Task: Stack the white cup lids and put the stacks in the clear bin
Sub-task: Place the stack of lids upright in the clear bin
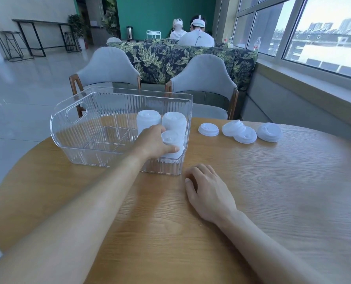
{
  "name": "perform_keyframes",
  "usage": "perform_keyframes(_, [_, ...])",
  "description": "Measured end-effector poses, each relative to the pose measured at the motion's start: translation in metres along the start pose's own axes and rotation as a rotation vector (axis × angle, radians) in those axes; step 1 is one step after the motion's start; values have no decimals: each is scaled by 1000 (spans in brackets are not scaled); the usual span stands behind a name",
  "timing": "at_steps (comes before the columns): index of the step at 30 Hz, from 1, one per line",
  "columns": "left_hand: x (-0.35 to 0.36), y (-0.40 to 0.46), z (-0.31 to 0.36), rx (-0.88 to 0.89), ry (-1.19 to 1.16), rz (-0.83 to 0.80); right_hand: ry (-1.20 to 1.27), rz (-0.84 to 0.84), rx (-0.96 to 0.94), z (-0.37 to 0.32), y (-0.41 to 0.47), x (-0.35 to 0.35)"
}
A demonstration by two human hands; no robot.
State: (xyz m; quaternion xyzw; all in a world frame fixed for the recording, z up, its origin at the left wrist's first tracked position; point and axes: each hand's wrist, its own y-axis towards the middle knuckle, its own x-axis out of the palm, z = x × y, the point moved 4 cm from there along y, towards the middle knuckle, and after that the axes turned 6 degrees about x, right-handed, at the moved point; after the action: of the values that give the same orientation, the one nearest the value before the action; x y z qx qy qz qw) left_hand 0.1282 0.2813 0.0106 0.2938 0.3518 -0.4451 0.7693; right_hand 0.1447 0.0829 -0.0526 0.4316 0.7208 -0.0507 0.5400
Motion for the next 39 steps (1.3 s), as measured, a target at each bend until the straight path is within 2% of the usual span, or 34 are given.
perform_keyframes(13, [3, -10, 5, 5, -1, 52, 45, -2, 24, 1, -7, -6])
perform_keyframes(18, [1, -29, 22, 73, -10, 314, 48, 10, 26, 3, -16, -10])
perform_keyframes(23, [15, -72, 41, 229, -148, 611, 39, 21, 49, 13, -32, -21])
perform_keyframes(26, [32, -100, 53, 301, -229, 717, 28, 29, 78, 26, -42, -32])
perform_keyframes(28, [48, -114, 60, 314, -253, 697, 18, 32, 104, 37, -48, -40])
perform_keyframes(34, [102, -118, 83, 261, -213, 418, -19, 56, 206, 80, -65, -68])
perform_keyframes(39, [139, -108, 113, 293, -124, 242, -33, 60, 307, 119, -72, -90])
